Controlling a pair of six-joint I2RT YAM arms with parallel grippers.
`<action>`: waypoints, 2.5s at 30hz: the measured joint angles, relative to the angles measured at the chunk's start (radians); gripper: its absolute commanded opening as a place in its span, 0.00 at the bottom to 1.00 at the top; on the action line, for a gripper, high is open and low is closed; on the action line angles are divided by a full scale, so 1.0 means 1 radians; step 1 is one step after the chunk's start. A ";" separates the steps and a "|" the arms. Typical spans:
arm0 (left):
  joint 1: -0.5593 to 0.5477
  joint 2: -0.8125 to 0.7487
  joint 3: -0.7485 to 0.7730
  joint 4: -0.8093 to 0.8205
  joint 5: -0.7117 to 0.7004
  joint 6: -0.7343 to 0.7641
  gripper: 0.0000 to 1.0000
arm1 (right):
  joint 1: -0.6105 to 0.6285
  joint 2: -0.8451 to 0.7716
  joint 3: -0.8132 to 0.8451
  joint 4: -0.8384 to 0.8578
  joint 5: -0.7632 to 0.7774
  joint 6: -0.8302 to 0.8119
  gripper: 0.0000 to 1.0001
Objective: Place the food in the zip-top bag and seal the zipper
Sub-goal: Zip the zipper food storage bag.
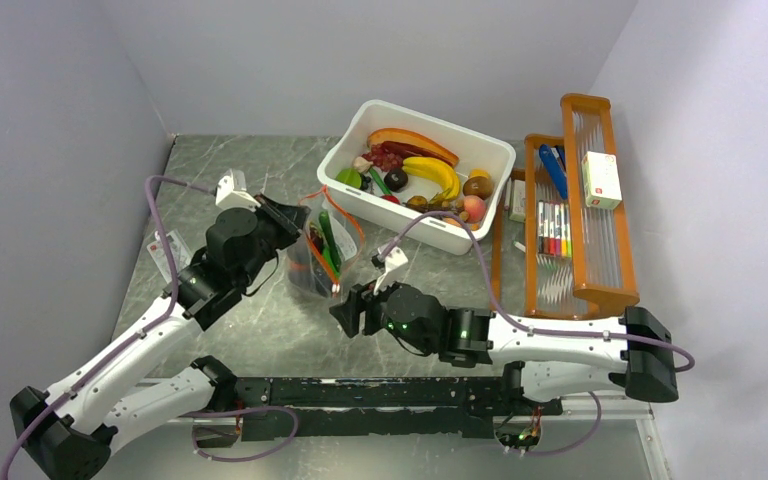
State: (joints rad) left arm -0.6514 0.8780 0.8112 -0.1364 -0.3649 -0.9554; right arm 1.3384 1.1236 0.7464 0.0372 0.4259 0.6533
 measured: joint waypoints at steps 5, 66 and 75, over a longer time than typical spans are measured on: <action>0.000 0.006 0.004 0.015 -0.018 -0.037 0.07 | 0.029 0.032 -0.035 0.133 0.064 -0.046 0.60; 0.001 0.061 0.131 -0.364 1.066 1.789 0.58 | -0.441 0.018 0.097 -0.097 -0.977 -1.355 0.00; 0.001 0.155 0.180 -0.369 1.135 1.823 0.42 | -0.441 0.018 0.093 -0.103 -1.003 -1.373 0.00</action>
State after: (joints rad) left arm -0.6502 1.0332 0.9913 -0.5049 0.7704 0.8677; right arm 0.8974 1.1412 0.8398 -0.0658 -0.5774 -0.7193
